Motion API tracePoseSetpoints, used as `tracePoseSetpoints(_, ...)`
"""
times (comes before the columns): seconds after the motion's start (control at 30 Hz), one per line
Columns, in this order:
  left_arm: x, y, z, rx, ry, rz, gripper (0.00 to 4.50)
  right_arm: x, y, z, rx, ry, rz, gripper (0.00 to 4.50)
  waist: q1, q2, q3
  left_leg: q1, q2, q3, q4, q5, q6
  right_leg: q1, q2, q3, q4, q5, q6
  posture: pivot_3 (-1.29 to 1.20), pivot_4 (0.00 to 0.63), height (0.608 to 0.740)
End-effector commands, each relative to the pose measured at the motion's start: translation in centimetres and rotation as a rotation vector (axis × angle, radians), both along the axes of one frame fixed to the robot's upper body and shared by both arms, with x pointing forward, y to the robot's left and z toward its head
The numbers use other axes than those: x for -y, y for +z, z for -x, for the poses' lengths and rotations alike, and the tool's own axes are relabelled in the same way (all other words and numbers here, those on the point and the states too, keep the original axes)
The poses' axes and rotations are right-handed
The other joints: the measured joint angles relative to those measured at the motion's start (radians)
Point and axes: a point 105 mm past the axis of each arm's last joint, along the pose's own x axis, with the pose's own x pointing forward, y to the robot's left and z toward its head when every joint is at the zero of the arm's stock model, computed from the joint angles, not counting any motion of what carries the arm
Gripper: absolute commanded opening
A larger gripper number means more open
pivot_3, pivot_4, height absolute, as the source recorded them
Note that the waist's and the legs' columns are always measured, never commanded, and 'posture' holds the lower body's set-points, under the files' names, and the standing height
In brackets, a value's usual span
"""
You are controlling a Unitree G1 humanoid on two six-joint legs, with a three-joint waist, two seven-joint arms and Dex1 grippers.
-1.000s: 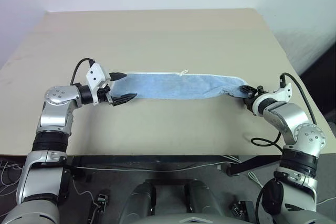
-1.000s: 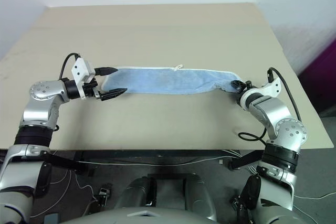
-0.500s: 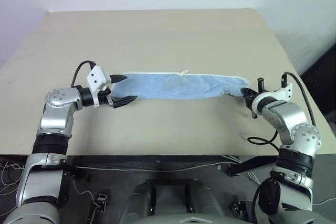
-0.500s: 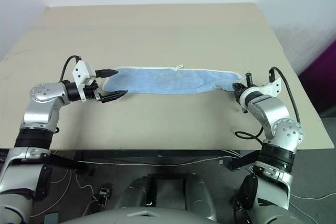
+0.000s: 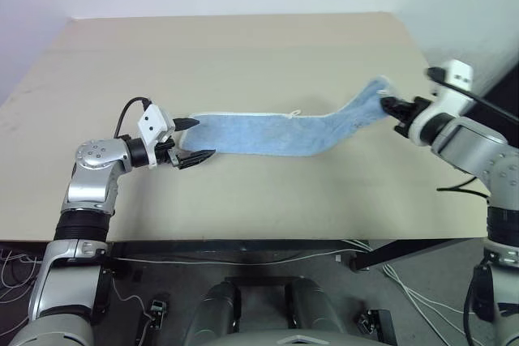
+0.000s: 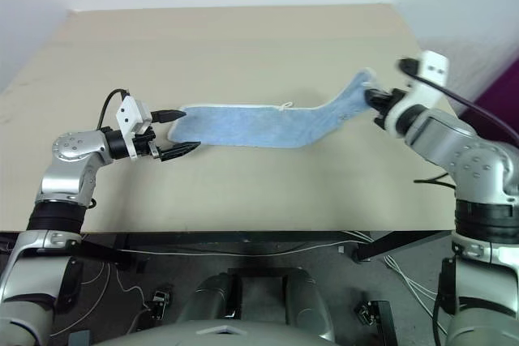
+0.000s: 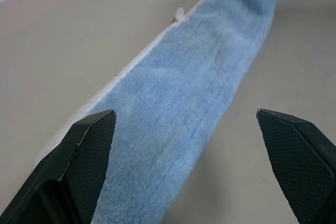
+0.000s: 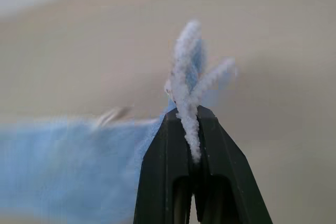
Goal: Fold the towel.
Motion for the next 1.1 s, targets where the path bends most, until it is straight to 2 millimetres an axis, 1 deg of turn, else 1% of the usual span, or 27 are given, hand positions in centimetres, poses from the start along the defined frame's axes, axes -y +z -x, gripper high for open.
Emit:
tracePoseSetpoints(0.03, 0.3, 1.5, -0.1, 0.052, -0.012, 0.014, 4.50, -4.9, -0.4, 1.0, 0.035, 0.268, 0.202, 0.04, 0.003, 0.000, 0.000, 0.000, 0.000, 0.000, 0.000, 0.000, 0.000, 0.000, 0.000, 0.000, 0.000, 0.000, 0.000, 0.00, 0.150, 0.740)
tracePoseSetpoints(0.1, 0.4, 1.5, -0.1, 0.055, -0.010, 0.016, 4.50, -7.7, -1.6, 0.6, 0.032, 0.375, 0.305, 0.04, 0.004, -0.001, 0.000, -0.001, -0.001, 0.000, 0.000, 0.000, 0.000, 0.000, -0.002, -0.001, -0.001, 0.000, 0.000, 0.00, 0.150, 0.740)
tracePoseSetpoints(0.13, 0.4, 1.5, -0.1, 0.056, -0.010, 0.017, 4.50, -8.6, -2.1, 0.4, 0.031, 0.407, 0.338, 0.04, 0.004, -0.001, 0.000, -0.001, -0.002, 0.000, 0.000, 0.000, 0.000, 0.000, -0.002, 0.000, -0.001, 0.000, 0.000, 0.00, 0.150, 0.740)
tracePoseSetpoints(0.23, 0.4, 1.7, -0.1, 0.063, -0.006, 0.020, 4.50, -10.5, -3.7, 0.0, 0.037, 0.488, 0.444, 0.04, 0.011, -0.001, 0.000, -0.001, -0.002, -0.001, 0.000, 0.000, 0.000, 0.000, -0.002, -0.001, -0.002, 0.000, 0.001, 0.00, 0.150, 0.740)
tracePoseSetpoints(0.3, 0.3, 1.8, 0.0, 0.068, -0.001, 0.022, 4.50, -11.4, -4.7, -1.2, 0.041, 0.473, 0.478, 0.04, 0.015, -0.001, 0.000, -0.002, -0.002, -0.001, 0.000, 0.000, 0.000, -0.001, -0.002, -0.001, -0.002, 0.000, 0.001, 0.00, 0.150, 0.740)
tracePoseSetpoints(0.4, 0.1, 1.7, 0.1, 0.070, 0.008, 0.024, 4.50, -11.2, -5.4, -2.6, 0.047, 0.421, 0.495, 0.04, 0.023, -0.001, 0.000, -0.002, -0.002, -0.001, 0.000, 0.000, 0.000, -0.002, -0.002, -0.001, -0.002, 0.001, 0.000, 0.00, 0.150, 0.740)
tracePoseSetpoints(0.5, -0.2, 1.7, 0.4, 0.069, 0.018, 0.025, 4.50, -10.6, -5.7, -3.2, 0.042, 0.384, 0.497, 0.04, 0.027, -0.001, 0.000, -0.003, -0.002, -0.001, 0.000, 0.000, 0.000, -0.004, -0.002, -0.001, -0.001, 0.001, 0.000, 0.00, 0.150, 0.740)
tracePoseSetpoints(0.6, -0.2, 1.6, 0.5, 0.067, 0.023, 0.027, 4.50, -9.8, -5.6, -4.0, 0.043, 0.324, 0.475, 0.04, 0.026, -0.001, 0.000, -0.004, -0.002, -0.001, 0.000, 0.000, 0.000, -0.004, -0.002, -0.001, -0.001, 0.001, 0.000, 0.00, 0.150, 0.740)
tracePoseSetpoints(0.7, -0.1, 1.6, 0.4, 0.066, 0.022, 0.029, 4.50, -9.4, -5.2, -4.8, 0.042, 0.270, 0.430, 0.04, 0.026, -0.001, 0.000, -0.004, -0.002, -0.001, 0.000, 0.000, 0.000, -0.004, -0.002, -0.001, -0.001, 0.001, 0.000, 0.00, 0.150, 0.740)
tracePoseSetpoints(0.77, 0.0, 1.6, 0.4, 0.065, 0.019, 0.030, 4.50, -10.0, -5.0, -4.4, 0.040, 0.304, 0.407, 0.49, 0.025, -0.001, 0.000, -0.004, -0.002, -0.001, 0.000, 0.000, 0.000, -0.004, -0.002, -0.001, -0.001, 0.001, 0.000, 0.00, 0.150, 0.740)
tracePoseSetpoints(0.8, 0.1, 1.6, 0.4, 0.065, 0.018, 0.030, 4.50, -10.2, -5.0, -4.1, 0.038, 0.326, 0.399, 0.61, 0.024, -0.001, 0.000, -0.004, -0.002, -0.001, 0.000, 0.000, 0.000, -0.004, -0.002, -0.001, -0.001, 0.001, 0.000, 0.00, 0.150, 0.740)
tracePoseSetpoints(0.9, 0.1, 1.7, 0.4, 0.066, 0.017, 0.031, 4.50, -11.4, -4.3, -2.6, 0.051, 0.416, 0.361, 1.56, 0.024, -0.001, 0.000, -0.004, -0.002, -0.001, 0.000, 0.000, 0.000, -0.004, -0.002, -0.001, -0.001, 0.001, 0.000, 0.00, 0.150, 0.740)
tracePoseSetpoints(0.97, 0.1, 1.7, 0.4, 0.066, 0.016, 0.032, 4.50, -12.1, -3.5, -1.5, 0.070, 0.475, 0.311, 2.18, 0.024, -0.001, 0.000, -0.004, -0.002, -0.001, 0.000, 0.000, 0.000, -0.004, -0.002, -0.001, -0.001, 0.001, 0.000, 0.00, 0.150, 0.740)
tracePoseSetpoints(1.0, 0.1, 1.7, 0.4, 0.067, 0.016, 0.032, 4.50, -12.4, -3.0, -0.9, 0.075, 0.498, 0.279, 2.42, 0.025, -0.001, 0.000, -0.004, -0.002, -0.001, 0.000, 0.000, 0.000, -0.004, -0.002, -0.001, -0.001, 0.001, 0.000, 0.00, 0.150, 0.740)
tracePoseSetpoints(1.07, 0.1, 1.6, 0.5, 0.066, 0.017, 0.034, 4.50, -12.5, -1.9, 0.4, 0.093, 0.532, 0.219, 3.15, 0.026, -0.001, 0.000, -0.004, -0.002, -0.001, 0.000, 0.000, 0.000, -0.004, -0.002, -0.001, -0.001, 0.001, 0.000, 0.00, 0.150, 0.740)
tracePoseSetpoints(1.1, 0.1, 1.6, 0.5, 0.066, 0.020, 0.037, 4.50, -12.4, -1.2, 1.0, 0.109, 0.542, 0.186, 3.39, 0.026, -0.001, 0.000, -0.004, -0.002, -0.001, 0.000, 0.000, 0.000, -0.004, -0.002, -0.001, -0.001, 0.001, 0.000, 0.00, 0.150, 0.740)
